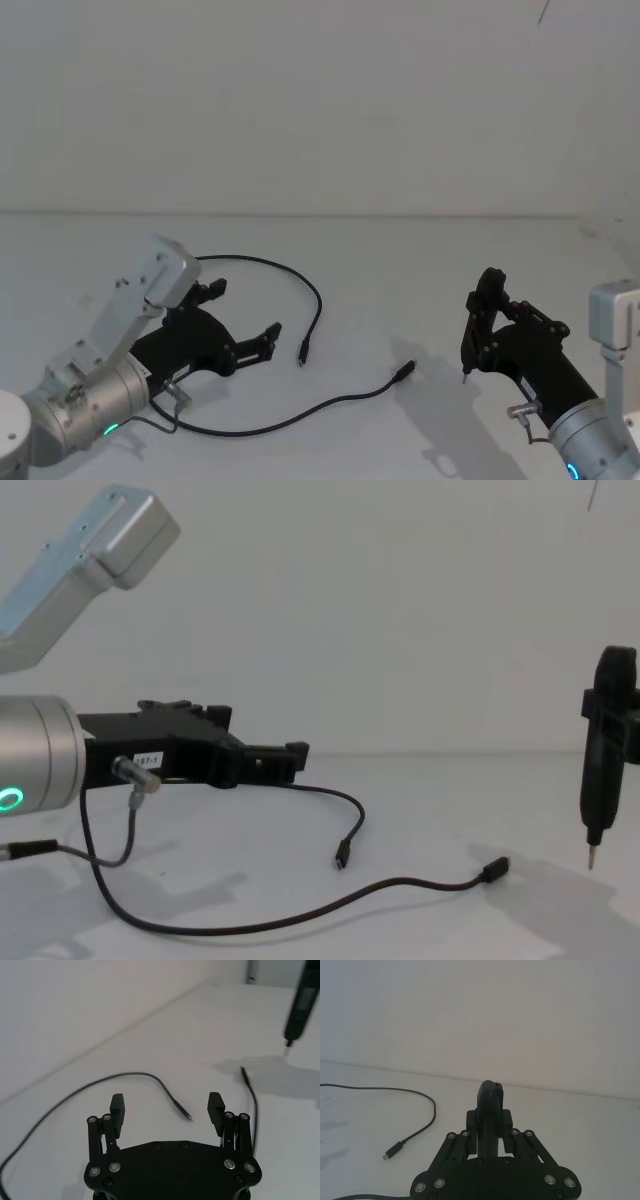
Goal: Pick up the data cable with the one hand.
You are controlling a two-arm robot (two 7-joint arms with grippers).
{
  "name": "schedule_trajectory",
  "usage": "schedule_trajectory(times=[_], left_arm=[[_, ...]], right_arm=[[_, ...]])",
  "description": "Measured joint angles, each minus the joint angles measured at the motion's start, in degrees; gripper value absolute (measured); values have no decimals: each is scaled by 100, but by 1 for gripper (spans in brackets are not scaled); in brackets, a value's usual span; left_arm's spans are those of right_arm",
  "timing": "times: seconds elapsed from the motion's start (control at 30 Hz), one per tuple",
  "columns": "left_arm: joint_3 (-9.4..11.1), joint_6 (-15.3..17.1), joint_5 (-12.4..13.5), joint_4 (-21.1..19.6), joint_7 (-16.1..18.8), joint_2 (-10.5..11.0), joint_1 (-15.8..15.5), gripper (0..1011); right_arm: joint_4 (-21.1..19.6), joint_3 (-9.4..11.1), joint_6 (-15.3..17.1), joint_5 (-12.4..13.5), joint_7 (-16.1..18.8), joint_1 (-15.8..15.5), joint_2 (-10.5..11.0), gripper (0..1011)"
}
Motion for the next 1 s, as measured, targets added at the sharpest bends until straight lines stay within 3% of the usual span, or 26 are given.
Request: schedule_trajectory(times=[0.23,0.47,0.7,1.0], left_arm=[[81,581,-288,-104,-557,211,-201,1002],[306,1267,-546,-89,-1130,312,-544,1001],[594,1749,-627,91,-1478,264,-897,1001],[894,2100,-624,387,-1610,95,-1231,1001]], right_arm=[[0,0,0,0,0,0,0,279],[0,0,0,0,0,0,0,279],[0,0,0,0,0,0,0,279],[0,0,0,0,0,0,0,279]])
